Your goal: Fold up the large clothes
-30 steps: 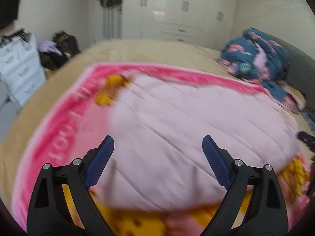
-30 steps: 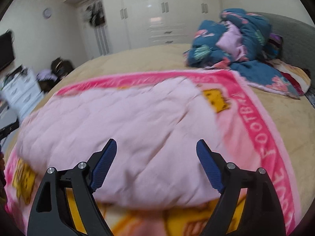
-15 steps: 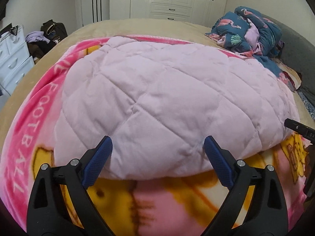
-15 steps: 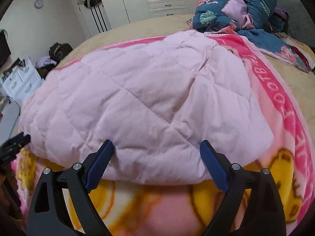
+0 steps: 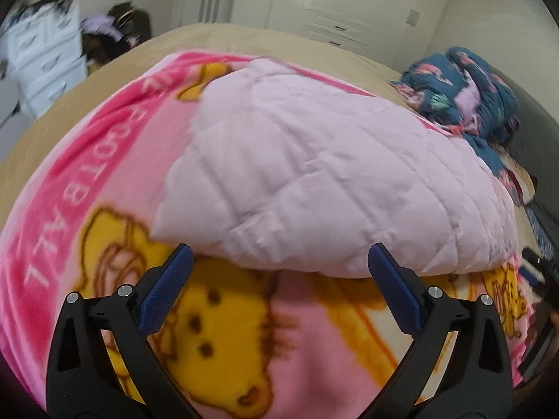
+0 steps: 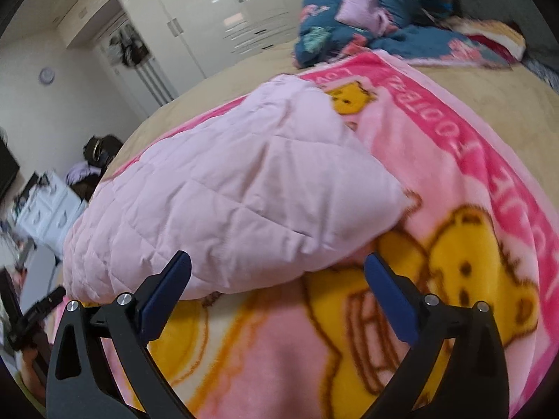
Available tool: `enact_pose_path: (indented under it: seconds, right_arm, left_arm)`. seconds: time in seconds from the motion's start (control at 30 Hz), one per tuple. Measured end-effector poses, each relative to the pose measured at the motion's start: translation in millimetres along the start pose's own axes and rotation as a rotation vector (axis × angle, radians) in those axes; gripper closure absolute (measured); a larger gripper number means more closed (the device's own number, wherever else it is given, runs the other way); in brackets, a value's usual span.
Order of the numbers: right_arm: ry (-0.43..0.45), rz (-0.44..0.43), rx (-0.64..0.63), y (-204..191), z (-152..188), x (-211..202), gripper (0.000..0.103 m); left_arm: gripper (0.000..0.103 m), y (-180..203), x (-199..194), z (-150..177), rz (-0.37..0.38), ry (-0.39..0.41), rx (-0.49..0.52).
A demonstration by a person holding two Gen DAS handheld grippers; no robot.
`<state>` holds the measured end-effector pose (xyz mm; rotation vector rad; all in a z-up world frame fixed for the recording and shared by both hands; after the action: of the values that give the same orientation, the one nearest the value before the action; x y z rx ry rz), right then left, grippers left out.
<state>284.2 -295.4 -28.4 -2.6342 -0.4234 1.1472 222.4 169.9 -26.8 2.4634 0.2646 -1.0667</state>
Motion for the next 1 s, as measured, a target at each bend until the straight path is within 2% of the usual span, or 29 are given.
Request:
enact_pose_path:
  seconds: [0.07,0.13,0.2,0.37,0.5,0.63,1.0]
  right_arm:
    - [-0.01,-0.001,0.046,7,3,3,0.004]
    - [-0.032,0.003,0.076,10,6,9,0.004]
    - [-0.044,0.002,0.098,12,8,16,0.004]
    - [-0.044,-0.024,0.236,27,10,32,0.004]
    - [-0.045,-0.062,0.369,42,9,49,0.004]
    - [-0.029,-0.095,0.425,47,3,63,0.004]
    - [0.013,-0.117,0.396,42,-17,92,0.004]
  left_arm:
    - [0.009,-14,3,1,0.023,-0.021,-0.073]
    - [0.009,-34,13,3,0.086,-0.074,-0.207]
    - [0.009,-44,24,5,0.127,-0.115,-0.292]
    - [0.009,-44,44,1,0.194,-0.167,-0.399]
    - [0.009,-41,59,-6,0.209,-0.154,-0.455]
    - [0.009,-40,68,-13,0.225,-0.132,-0.525]
    - [0.008,-41,100,-32,0.206,-0.061,-0.633]
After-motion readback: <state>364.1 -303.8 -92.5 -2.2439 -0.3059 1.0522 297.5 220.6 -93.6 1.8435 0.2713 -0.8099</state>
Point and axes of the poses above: each gripper's, at about its wrist camera, not at the fingertips, and x roughly the way its jaws point, y to its right, z to its underside, the point moved 1 cm from there along x, roughly the way its jaws point, and after that the axes turned 7 degrees about -x, right-handed, at the moved point
